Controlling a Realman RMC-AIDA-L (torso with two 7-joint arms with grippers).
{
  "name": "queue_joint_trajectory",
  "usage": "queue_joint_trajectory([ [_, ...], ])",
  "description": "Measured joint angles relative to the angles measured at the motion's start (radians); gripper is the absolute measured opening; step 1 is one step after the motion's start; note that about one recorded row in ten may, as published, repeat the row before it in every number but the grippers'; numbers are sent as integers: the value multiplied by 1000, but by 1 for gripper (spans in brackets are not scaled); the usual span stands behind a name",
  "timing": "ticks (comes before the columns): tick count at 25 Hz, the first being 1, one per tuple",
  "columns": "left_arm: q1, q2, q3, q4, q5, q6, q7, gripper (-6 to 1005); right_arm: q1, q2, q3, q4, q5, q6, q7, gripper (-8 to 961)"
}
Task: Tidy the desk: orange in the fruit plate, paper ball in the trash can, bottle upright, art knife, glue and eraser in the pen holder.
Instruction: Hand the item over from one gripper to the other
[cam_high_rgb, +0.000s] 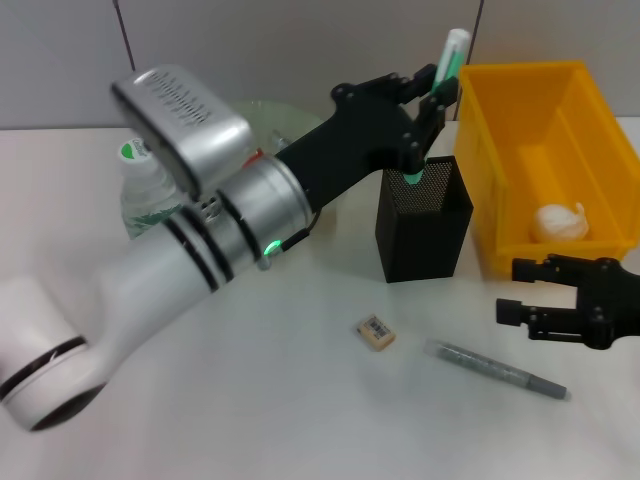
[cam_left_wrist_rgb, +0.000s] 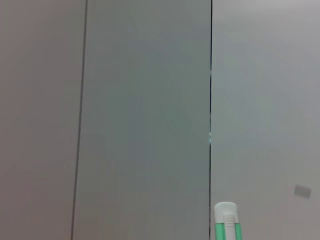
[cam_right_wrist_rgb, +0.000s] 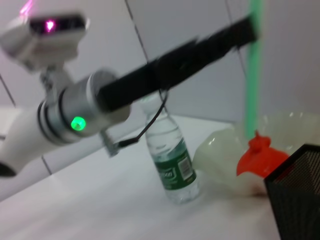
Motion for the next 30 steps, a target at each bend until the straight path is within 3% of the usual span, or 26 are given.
queue_joint_trajectory([
  [6,122,1,0,-15,15,154,0,215,-40,-10,10,-3,52,-6,-24,786],
  [10,155,2,1,-68,18,240,-3,216,-60,-17,66,8,96,-42,-65,786],
  [18,161,7,4,-145,124,347,-69,218,-69,-36,130,52,245,-157,-151,786],
  [30,155,15,-6,-155,297,441,-194,220,39,-42,117,59,281,-304,-148,785],
])
